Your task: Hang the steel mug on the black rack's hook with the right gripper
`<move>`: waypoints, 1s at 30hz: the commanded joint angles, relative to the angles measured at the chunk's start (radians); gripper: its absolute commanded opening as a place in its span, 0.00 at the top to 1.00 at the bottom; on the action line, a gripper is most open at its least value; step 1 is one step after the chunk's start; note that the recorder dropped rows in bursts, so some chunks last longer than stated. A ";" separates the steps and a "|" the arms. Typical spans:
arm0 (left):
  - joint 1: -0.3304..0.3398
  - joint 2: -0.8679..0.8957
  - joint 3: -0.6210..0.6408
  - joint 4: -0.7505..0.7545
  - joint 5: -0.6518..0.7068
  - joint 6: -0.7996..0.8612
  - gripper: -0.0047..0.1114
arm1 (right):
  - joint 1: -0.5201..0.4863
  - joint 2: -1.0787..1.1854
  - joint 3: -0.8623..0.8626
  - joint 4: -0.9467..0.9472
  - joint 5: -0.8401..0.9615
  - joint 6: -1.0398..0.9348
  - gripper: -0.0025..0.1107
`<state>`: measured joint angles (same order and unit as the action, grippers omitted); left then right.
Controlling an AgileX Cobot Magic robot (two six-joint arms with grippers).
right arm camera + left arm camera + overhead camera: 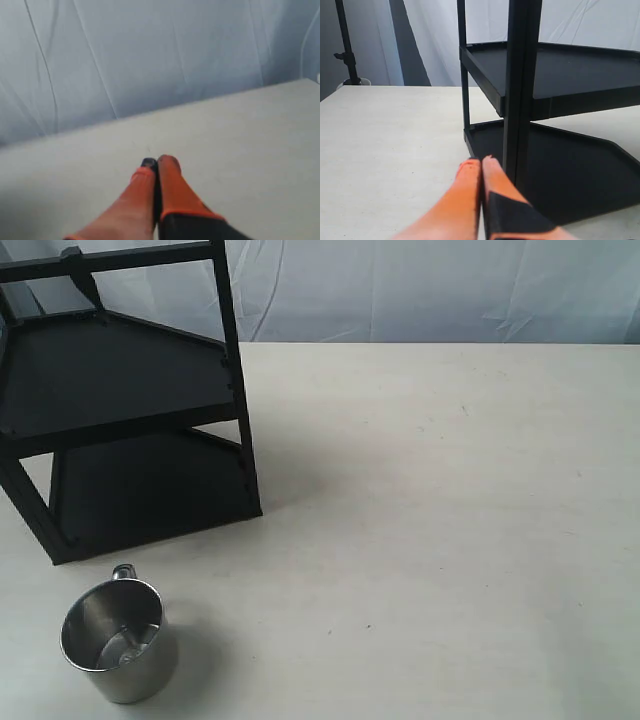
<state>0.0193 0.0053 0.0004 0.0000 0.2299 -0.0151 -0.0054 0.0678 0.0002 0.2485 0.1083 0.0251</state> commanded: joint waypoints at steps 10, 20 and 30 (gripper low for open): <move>-0.001 -0.005 0.000 0.000 0.001 -0.002 0.95 | -0.004 0.010 -0.118 0.253 -0.212 0.559 0.99; -0.001 -0.005 0.000 0.000 0.001 -0.002 0.95 | -0.004 0.694 -0.926 0.069 0.785 -0.068 0.99; -0.001 -0.005 0.000 0.000 0.001 -0.002 0.95 | 0.440 1.190 -1.071 0.000 0.811 0.016 0.99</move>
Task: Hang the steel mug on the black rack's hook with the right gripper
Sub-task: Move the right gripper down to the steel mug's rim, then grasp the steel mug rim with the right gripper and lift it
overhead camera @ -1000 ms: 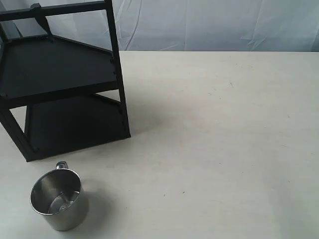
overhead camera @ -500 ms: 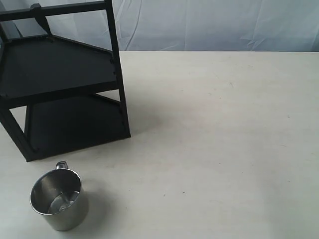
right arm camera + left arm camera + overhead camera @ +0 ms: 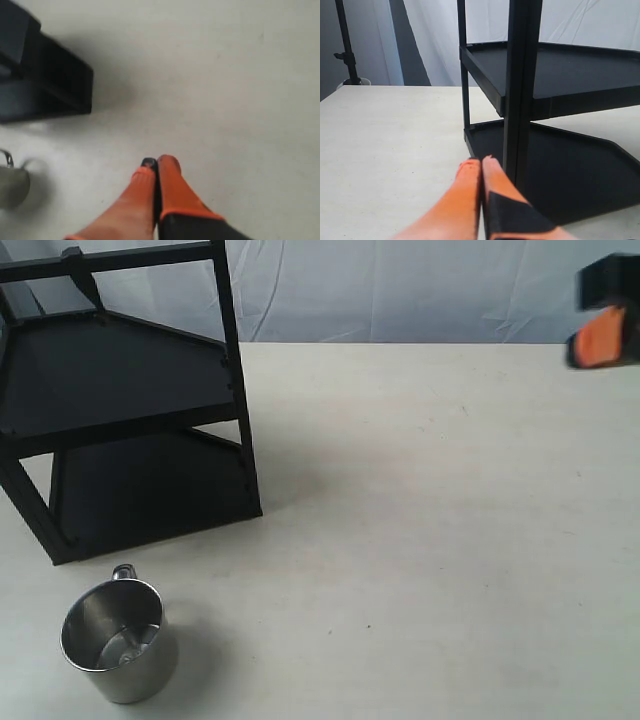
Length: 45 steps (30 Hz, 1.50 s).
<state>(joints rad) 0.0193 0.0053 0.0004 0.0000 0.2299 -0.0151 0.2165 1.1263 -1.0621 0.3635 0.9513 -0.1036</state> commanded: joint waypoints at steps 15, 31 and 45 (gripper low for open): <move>-0.001 -0.005 0.000 0.000 0.001 -0.002 0.95 | 0.633 0.576 -0.156 0.166 -0.081 0.004 0.68; -0.001 -0.005 0.000 0.000 0.001 -0.002 0.95 | 0.743 0.837 -0.385 0.181 -0.145 0.009 0.58; -0.001 -0.005 0.000 0.000 0.001 -0.002 0.95 | 0.762 0.970 -0.417 0.158 -0.141 0.024 0.58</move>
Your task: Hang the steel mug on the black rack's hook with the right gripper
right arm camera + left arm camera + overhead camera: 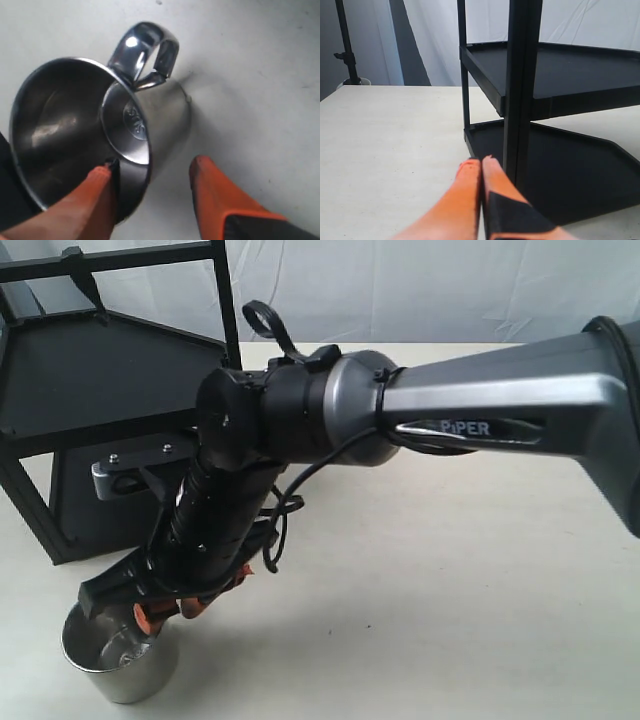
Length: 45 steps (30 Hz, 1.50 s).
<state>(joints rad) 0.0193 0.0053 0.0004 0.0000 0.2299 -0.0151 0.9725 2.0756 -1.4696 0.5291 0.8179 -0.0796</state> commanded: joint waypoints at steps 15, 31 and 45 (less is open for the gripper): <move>-0.001 -0.005 0.000 0.000 0.001 -0.002 0.95 | 0.006 0.018 -0.010 -0.002 0.073 -0.002 0.99; -0.001 -0.005 0.000 0.000 0.001 -0.002 0.95 | -0.215 -0.281 -0.010 0.477 0.137 -0.561 0.99; -0.001 -0.005 0.000 0.000 0.001 -0.002 0.95 | -0.305 -0.277 -0.010 0.603 0.020 -0.606 0.99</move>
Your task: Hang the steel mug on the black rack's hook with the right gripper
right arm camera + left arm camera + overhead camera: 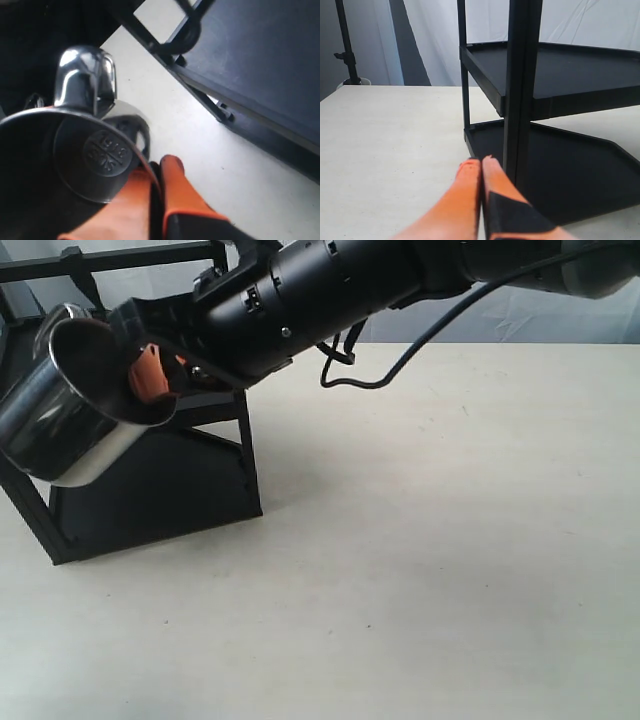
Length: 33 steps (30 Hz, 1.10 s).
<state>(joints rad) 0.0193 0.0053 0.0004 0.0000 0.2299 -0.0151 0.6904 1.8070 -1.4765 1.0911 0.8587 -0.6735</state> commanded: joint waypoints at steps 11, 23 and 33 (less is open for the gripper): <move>-0.001 -0.005 0.000 0.000 0.001 -0.002 0.95 | -0.050 0.048 -0.003 0.123 -0.033 -0.059 0.99; -0.001 -0.005 0.000 0.000 0.001 -0.002 0.95 | -0.054 0.114 -0.003 0.138 -0.010 -0.059 0.99; -0.001 -0.005 0.000 0.000 0.001 -0.002 0.95 | -0.054 0.122 -0.003 0.130 0.029 -0.059 0.99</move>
<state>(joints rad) 0.0193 0.0053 0.0004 0.0000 0.2299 -0.0151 0.6431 1.9143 -1.4808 1.2514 0.8741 -0.7339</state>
